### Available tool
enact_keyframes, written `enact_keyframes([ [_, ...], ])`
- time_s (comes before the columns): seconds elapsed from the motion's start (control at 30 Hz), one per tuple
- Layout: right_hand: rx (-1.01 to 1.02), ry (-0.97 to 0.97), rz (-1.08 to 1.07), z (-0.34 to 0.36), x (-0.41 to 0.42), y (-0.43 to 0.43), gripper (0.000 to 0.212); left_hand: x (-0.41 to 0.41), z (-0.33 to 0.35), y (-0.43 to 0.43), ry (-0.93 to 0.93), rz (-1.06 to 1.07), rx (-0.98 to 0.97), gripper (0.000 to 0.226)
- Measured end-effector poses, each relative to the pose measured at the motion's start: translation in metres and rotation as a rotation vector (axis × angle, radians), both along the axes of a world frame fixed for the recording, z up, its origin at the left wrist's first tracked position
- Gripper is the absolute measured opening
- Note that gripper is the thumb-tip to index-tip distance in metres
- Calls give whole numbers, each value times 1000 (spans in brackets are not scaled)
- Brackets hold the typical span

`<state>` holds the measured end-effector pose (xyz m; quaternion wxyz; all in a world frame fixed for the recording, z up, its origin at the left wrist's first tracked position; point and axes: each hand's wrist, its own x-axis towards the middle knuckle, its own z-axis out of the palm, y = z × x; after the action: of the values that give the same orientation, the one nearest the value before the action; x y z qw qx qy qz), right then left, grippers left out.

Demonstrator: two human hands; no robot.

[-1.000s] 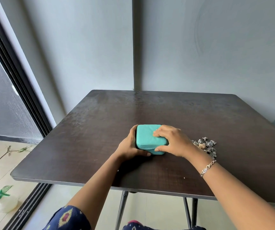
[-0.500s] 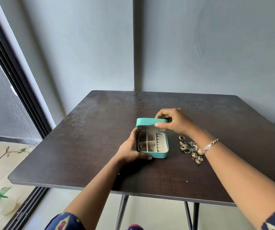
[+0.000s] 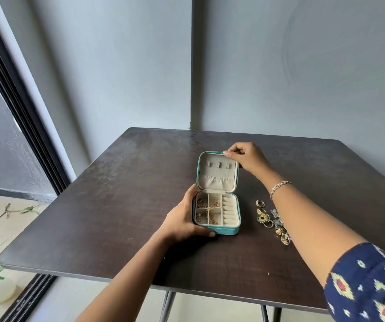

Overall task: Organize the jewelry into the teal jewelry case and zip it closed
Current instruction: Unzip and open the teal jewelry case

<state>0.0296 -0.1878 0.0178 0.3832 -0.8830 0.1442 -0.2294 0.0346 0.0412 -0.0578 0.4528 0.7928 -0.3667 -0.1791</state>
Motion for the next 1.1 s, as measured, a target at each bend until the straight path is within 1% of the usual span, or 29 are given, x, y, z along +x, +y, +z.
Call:
enact_keyframes([
  [0.13, -60, 43, -64, -10, 6, 0, 25, 0, 0, 0, -13, -6, 6, 112],
  [0.27, -80, 130, -85, -19, 9, 1, 20, 0, 0, 0, -20, -8, 17, 112],
  [0.47, -34, 99, -114, -22, 8, 3, 15, 0, 1, 0, -2, 2, -1, 113],
  [0.6, 161, 49, -130, -20, 1, 10, 21, -1, 1, 0, 27, 8, -24, 115],
  [0.77, 566, 16, -200, -24, -22, 36, 35, -1, 2, 1, 39, 12, -41, 116],
  [0.87, 785, -12, -154, -33, -41, 55, 32, -3, 3, 1, 44, 11, -47, 114],
  [0.93, 862, -50, -102, -43, -48, 65, 27, -4, 3, 1, 39, 21, -42, 114],
  [1.1, 917, -132, -74, -44, -57, 78, 28, -2, 3, 0, 46, 15, -23, 120],
])
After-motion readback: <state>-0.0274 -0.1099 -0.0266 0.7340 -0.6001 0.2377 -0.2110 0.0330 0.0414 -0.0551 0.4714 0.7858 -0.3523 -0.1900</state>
